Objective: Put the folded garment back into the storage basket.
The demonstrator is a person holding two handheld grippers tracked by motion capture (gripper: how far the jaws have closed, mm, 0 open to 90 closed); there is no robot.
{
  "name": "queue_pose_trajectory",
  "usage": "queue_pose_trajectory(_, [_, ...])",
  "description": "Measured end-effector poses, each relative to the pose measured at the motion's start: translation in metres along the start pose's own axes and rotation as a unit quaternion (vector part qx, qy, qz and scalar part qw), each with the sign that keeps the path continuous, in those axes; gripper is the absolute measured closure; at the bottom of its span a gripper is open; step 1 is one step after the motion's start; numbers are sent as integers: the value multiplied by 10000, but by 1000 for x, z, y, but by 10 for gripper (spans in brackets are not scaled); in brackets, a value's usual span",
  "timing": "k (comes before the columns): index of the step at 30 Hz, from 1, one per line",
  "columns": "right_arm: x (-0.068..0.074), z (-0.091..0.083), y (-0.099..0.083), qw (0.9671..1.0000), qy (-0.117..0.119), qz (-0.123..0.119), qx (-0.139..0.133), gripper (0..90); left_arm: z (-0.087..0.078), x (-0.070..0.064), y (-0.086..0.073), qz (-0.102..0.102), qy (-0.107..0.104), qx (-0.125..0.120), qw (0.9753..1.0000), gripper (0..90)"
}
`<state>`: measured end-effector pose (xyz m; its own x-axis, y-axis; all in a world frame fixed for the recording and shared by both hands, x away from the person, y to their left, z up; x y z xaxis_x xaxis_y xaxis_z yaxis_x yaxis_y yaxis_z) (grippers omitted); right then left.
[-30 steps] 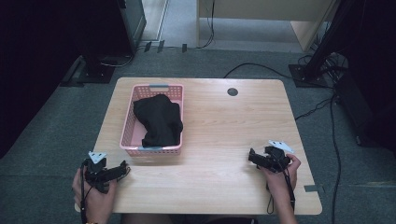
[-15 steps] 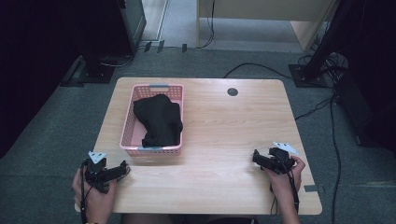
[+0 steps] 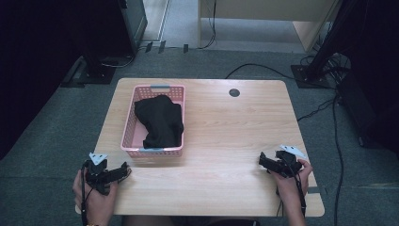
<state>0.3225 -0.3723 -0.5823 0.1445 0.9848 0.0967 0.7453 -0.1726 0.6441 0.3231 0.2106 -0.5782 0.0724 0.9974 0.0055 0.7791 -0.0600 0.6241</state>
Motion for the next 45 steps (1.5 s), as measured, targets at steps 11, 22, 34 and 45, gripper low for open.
queue_pose_trajectory(11, [-11,-3,-2,10000,-50,38,-6,1,0,0,0,0,-1,0,10000,0])
queue_pose_trajectory(22, [-21,-5,-5,9997,-223,-10,48,2,0,0,0,0,-1,1,10000,0])
queue_pose_trajectory(34, [-28,-8,-10,9992,-346,-138,114,2,0,0,0,0,-1,1,10000,0])
queue_pose_trajectory(45, [-37,-12,-13,9992,-354,-137,122,1,0,0,0,-1,-1,0,10000,0])
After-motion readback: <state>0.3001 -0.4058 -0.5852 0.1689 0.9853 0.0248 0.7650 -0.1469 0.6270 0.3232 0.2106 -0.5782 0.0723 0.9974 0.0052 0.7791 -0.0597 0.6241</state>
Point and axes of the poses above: each handheld gripper's, and its own axes: z roughly forward along the jaws, y roughly out of its top, x roughly to its left, the point moved 8 cm from there along z, roughly forward along the jaws, and after that the axes turned 7 degrees about x, right-handed, at the moved point
